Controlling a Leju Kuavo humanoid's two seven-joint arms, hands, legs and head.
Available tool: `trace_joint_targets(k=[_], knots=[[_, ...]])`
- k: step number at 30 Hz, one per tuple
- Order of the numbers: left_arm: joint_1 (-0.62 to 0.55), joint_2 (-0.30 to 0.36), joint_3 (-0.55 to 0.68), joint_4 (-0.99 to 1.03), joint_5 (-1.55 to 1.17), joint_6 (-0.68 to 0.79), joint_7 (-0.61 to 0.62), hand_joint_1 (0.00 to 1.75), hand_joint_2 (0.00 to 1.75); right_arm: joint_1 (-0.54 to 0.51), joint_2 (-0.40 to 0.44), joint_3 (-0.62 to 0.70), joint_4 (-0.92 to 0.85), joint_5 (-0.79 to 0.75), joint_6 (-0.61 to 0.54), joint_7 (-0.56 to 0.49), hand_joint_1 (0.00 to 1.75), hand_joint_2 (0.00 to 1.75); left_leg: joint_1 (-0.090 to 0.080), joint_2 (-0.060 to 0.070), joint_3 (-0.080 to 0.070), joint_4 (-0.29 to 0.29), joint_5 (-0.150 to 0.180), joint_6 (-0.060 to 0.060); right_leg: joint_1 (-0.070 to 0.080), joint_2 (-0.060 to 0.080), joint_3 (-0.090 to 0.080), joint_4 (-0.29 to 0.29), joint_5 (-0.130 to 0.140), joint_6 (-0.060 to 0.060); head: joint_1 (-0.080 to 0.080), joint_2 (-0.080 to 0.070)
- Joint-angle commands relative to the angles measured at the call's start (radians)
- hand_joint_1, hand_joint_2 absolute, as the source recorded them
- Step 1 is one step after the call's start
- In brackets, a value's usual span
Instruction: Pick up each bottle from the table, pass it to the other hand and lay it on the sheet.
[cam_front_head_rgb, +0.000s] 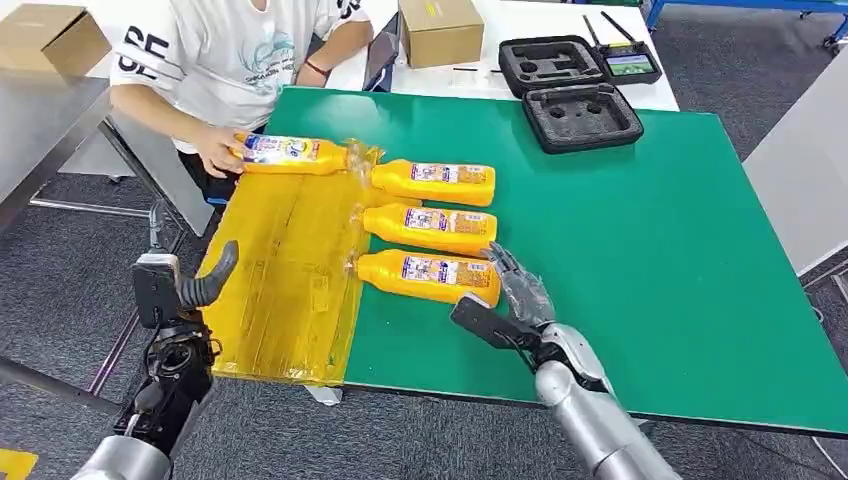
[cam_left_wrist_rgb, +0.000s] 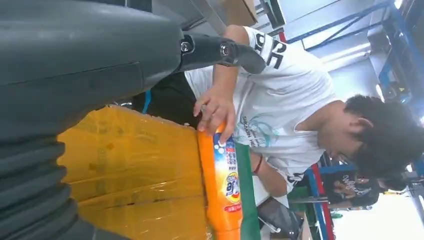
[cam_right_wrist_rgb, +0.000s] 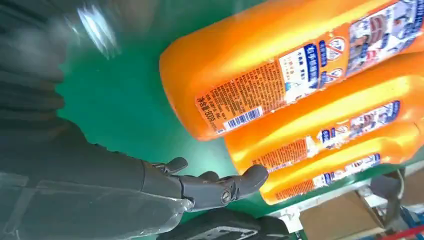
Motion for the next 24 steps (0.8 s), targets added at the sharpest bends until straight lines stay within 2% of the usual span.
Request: trace_joint_targets(k=[1, 5, 6, 16, 21, 24], knots=[[-0.018, -0.021, 0.011, 0.04, 0.001, -0.005, 0.008, 0.0, 1.75, -0.074, 0.004, 0.02, 0.121, -0.002, 0.009, -0.009, 0.0, 1.75, 0.0, 0.001, 0.004, 0.0, -0.002, 0.001, 0.0, 0.0, 0.004, 0.0, -0.002, -0.001, 0.0, 0.0], [-0.018, -0.021, 0.011, 0.04, 0.001, -0.005, 0.008, 0.0, 1.75, -0.074, 0.004, 0.02, 0.121, -0.002, 0.009, -0.009, 0.0, 1.75, -0.001, 0.0, 0.003, 0.0, -0.001, 0.001, 0.0, 0.0, 0.003, 0.0, -0.001, -0.001, 0.0, 0.0], [-0.018, -0.021, 0.011, 0.04, 0.001, -0.005, 0.008, 0.0, 1.75, -0.074, 0.004, 0.02, 0.121, -0.002, 0.009, -0.009, 0.0, 1.75, 0.0, 0.001, 0.006, 0.001, -0.003, 0.002, 0.0, -0.001, 0.007, 0.0, -0.003, -0.002, 0.0, 0.0], [0.016, -0.017, 0.023, 0.031, -0.004, 0.006, 0.008, 0.0, 1.75, -0.294, 0.113, 0.114, 0.376, -0.044, 0.069, -0.041, 0.0, 1.75, -0.001, 0.004, 0.002, 0.0, -0.001, 0.001, -0.001, 0.003, 0.0, 0.0, 0.0, -0.001, 0.0, 0.0], [0.035, -0.013, 0.038, 0.024, -0.001, 0.007, 0.01, 0.0, 1.75, -0.316, 0.163, 0.154, 0.413, -0.048, 0.118, -0.05, 0.0, 1.75, 0.0, 0.006, 0.008, 0.001, -0.005, 0.002, 0.001, 0.005, 0.006, 0.001, -0.003, -0.003, 0.0, 0.0], [0.036, -0.018, 0.038, 0.032, 0.002, 0.002, 0.01, 0.0, 1.75, -0.321, 0.187, 0.173, 0.432, -0.053, 0.143, -0.045, 0.0, 1.75, 0.0, 0.004, 0.006, 0.001, -0.003, 0.001, 0.001, 0.003, 0.004, 0.001, -0.002, -0.002, 0.0, 0.0]])
